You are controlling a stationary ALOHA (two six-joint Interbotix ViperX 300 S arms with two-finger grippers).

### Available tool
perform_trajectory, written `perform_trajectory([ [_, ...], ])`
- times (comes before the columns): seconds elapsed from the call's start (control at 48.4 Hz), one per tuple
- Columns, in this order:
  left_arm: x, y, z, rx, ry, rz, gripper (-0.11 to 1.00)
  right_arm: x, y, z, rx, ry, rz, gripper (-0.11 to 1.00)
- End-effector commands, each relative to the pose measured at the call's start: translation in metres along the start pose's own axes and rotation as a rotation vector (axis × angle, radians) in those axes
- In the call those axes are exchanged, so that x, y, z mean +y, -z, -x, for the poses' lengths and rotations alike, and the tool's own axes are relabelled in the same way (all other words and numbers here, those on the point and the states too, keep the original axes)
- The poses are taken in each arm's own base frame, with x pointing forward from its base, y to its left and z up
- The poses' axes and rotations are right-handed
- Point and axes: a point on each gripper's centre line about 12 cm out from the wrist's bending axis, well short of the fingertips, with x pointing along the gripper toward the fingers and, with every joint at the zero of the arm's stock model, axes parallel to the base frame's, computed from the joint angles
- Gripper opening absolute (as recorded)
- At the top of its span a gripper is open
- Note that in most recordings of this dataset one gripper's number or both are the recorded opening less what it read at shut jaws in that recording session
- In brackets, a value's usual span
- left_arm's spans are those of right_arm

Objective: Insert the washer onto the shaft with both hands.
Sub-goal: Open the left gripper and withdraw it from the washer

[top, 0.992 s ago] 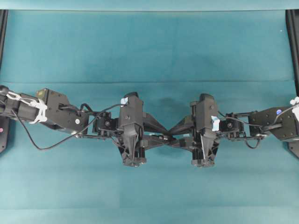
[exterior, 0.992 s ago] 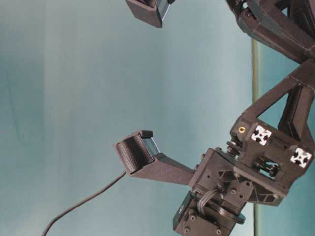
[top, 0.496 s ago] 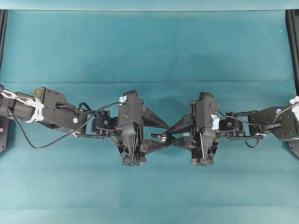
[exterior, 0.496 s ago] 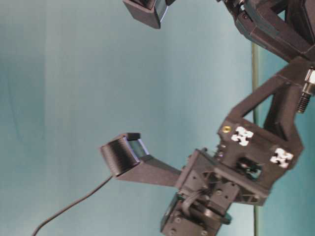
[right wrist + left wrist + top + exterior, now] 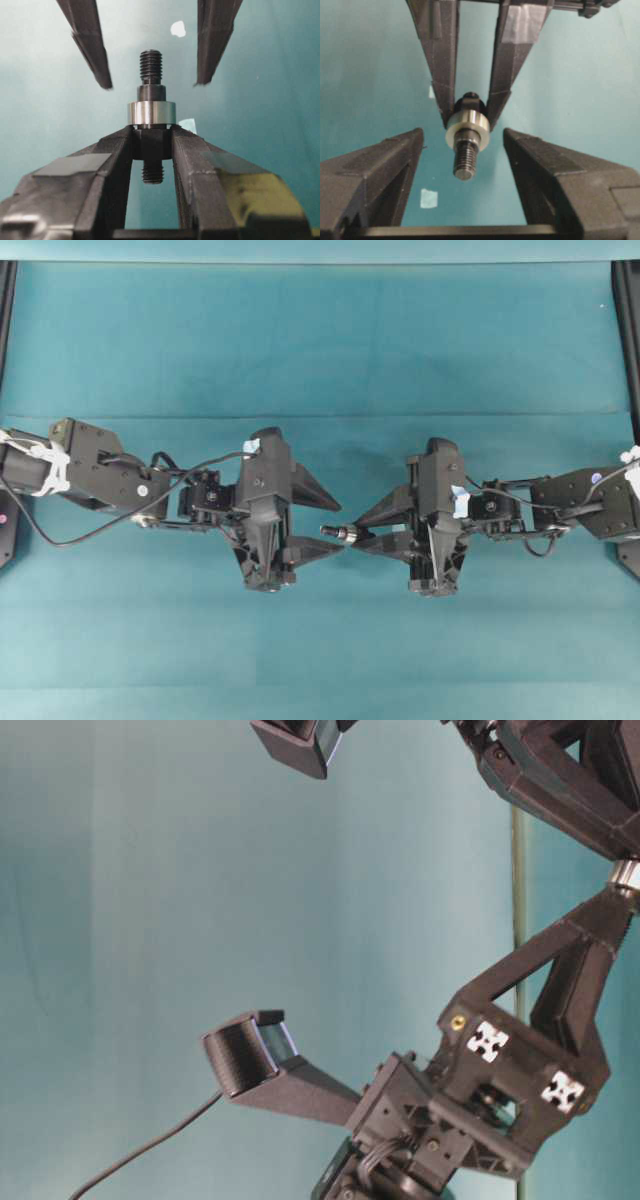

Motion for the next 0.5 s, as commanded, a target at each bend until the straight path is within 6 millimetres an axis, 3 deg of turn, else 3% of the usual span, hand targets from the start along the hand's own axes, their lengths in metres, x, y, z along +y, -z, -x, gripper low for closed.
perform_trajectory([
  [0.0,-0.003,-0.013,0.006,-0.039,0.008,-0.004,0.8,0.001,-0.009,-0.001,-0.029,-0.003,-0.01,0.0],
  [0.475,-0.002,-0.007,0.03,-0.003,0.001,0.001,0.8,0.002,-0.009,-0.001,-0.029,-0.004,-0.009,0.0],
])
